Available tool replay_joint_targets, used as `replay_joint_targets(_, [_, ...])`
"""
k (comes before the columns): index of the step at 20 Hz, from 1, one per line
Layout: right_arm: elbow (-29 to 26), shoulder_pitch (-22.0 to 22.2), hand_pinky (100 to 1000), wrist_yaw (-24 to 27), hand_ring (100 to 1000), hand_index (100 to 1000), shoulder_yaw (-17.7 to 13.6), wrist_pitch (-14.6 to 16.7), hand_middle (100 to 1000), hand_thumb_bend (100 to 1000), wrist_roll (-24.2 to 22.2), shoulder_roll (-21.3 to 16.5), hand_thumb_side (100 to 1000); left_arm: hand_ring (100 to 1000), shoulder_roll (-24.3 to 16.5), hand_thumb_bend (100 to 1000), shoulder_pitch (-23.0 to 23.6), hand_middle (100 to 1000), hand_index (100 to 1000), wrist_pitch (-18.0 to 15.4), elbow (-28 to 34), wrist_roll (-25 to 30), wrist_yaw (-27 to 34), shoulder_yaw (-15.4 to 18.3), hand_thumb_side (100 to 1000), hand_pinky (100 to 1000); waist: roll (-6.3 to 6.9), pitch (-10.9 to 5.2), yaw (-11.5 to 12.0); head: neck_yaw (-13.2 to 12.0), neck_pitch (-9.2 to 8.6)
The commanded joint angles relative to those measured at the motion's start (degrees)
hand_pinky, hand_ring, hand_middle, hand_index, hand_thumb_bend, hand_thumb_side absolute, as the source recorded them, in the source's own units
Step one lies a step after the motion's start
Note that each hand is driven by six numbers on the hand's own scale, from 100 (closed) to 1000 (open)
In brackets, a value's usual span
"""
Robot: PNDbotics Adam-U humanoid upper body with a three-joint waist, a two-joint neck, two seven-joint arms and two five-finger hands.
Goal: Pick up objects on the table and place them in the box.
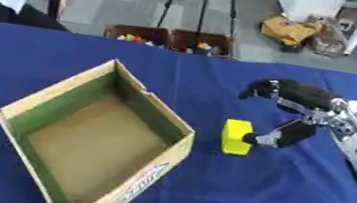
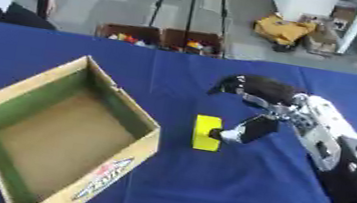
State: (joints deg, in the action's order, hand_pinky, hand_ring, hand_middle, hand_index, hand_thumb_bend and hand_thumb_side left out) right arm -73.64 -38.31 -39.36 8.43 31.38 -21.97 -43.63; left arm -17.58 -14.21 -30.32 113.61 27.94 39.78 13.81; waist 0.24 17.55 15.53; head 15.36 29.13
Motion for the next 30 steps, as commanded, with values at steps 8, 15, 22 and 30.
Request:
replay_joint_targets(8, [2.7,-1.9,900,-1.6,901,880,-0.6,-0.3,769,496,-2.8,-0.4,657,751,0.0,100,-1.2,896,970,0.1,1.0,0.7,0.2,0.0,1000,757,-0.64,0.76,1.7,1.1,-1.52])
replay_joint_targets(15, [4.0,-1.8,889,-3.4,880,866,-0.7,-0.4,741,490,-2.9,0.7,614,751,0.4,100,-1.6,896,970,0.2,1.0,0.9,0.0,0.1,1000,758,-0.80,1.39,2.3,1.3,-1.95])
replay_joint_targets(22, [4.4,-1.7,734,-4.0,677,747,-0.7,-1.2,487,463,-1.7,1.4,462,752,0.7,100,-1.6,897,970,0.3,1.0,1.1,-0.4,0.2,1000,759,-0.73,1.69,2.3,1.3,-1.69])
replay_joint_targets(30, [4.5,-1.1,554,-0.7,557,629,-0.7,-3.8,367,340,-3.3,1.6,224,753,0.8,100,-1.5,897,970,0.3,1.0,1.1,-0.7,0.2,1000,761,-0.68,1.79,2.3,1.4,-1.70])
